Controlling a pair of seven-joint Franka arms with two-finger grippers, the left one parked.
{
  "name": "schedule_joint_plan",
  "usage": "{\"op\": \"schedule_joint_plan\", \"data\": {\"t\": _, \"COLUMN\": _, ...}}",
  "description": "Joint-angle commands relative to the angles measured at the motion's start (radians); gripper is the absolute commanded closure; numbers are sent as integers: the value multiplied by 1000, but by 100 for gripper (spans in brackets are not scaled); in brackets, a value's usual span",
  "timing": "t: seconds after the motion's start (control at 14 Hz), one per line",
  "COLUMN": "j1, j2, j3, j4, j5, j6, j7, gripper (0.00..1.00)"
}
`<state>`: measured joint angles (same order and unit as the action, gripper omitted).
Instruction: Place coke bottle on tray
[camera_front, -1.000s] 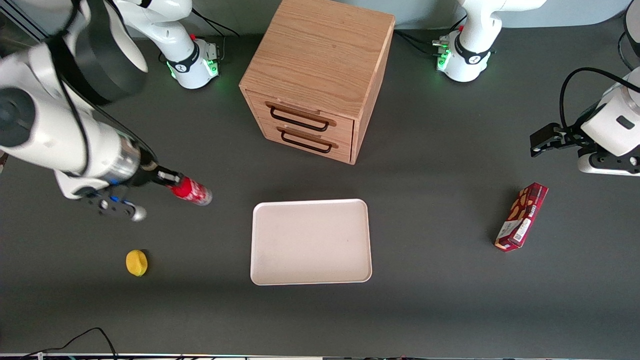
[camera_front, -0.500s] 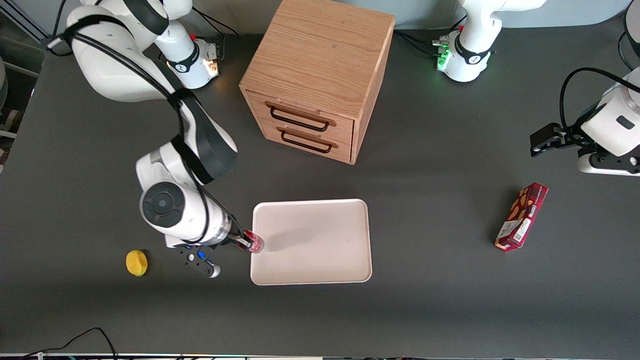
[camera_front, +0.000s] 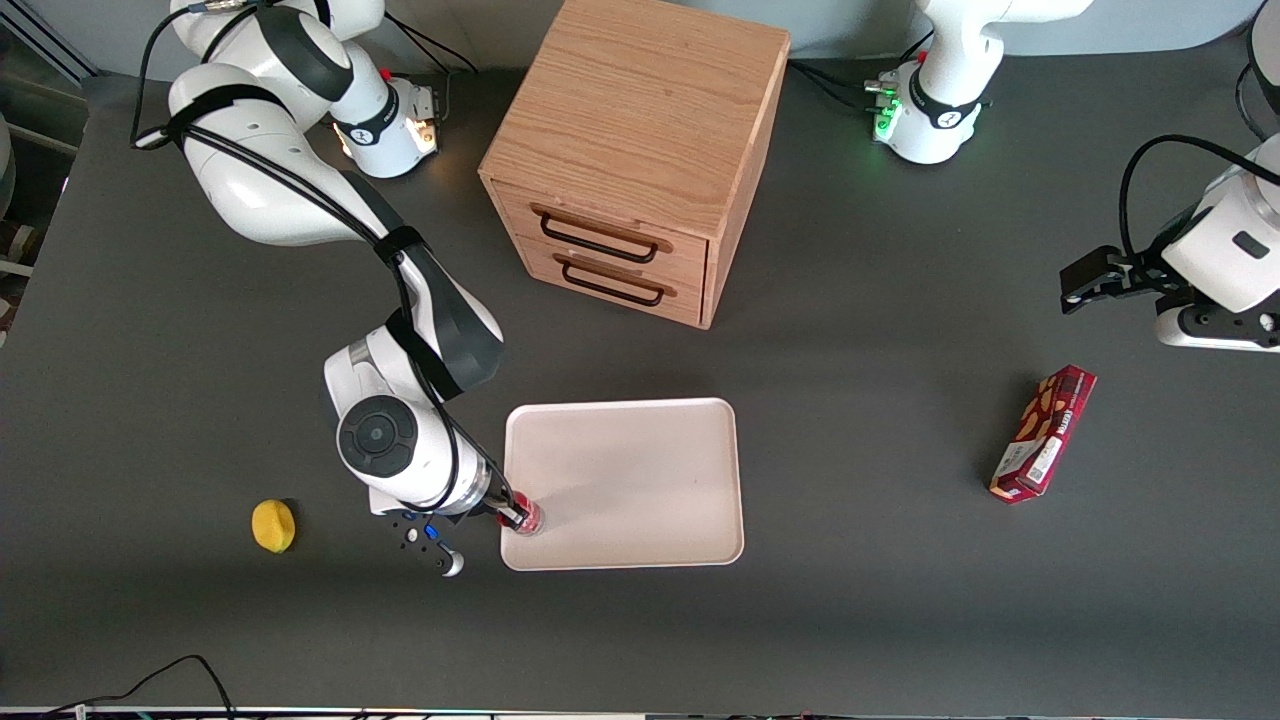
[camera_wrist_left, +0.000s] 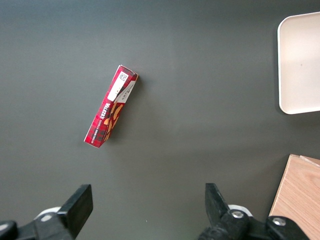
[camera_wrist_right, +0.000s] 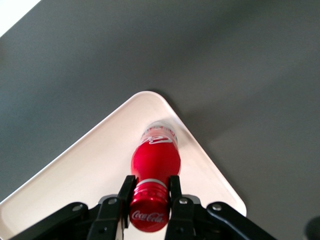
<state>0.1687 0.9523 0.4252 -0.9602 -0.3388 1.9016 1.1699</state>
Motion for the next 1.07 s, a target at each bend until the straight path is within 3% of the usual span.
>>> {"op": "schedule_joint_plan", "data": {"t": 0.0, "j1": -4, "j2": 16, "j3": 23, "j4": 51, "j5": -32, "j6": -10, "j7": 16, "gripper": 0}}
{"op": "schedule_joint_plan", "data": {"t": 0.21, "j1": -18, "j2": -76, "j3": 44, "j4": 51, "j5": -36, "j6": -129, "j7": -8, "gripper": 0}}
{"op": "schedule_joint_plan", "data": {"t": 0.43, "j1": -99, "j2": -298, "j3": 115, "j4": -7, "j5": -31, "j6": -373, "j7": -230, "gripper": 0}}
{"op": "schedule_joint_plan", "data": {"t": 0.57, "j1": -162, "j2": -502, "j3": 110, "j4": -163, "j5": 39, "j6": -438, "j7": -358, "gripper": 0}}
{"op": "schedule_joint_plan", "data": {"t": 0.64, "j1": -193, "j2": -618, "j3": 80, "j4": -267, "j5": 122, "j6": -438, "j7": -430, "gripper": 0}}
{"op": "schedule_joint_plan", "data": {"t": 0.86, "j1": -192, "j2": -942, "j3": -171, "j4": -560, "j5": 329, "j6": -426, "j7": -707, "gripper": 0}}
{"op": "schedule_joint_plan", "data": {"t": 1.0, "j1": -190, "j2": -1077, "j3": -251, "j4": -725, "j5": 348, "j6": -403, "j7": -794, "gripper": 0}}
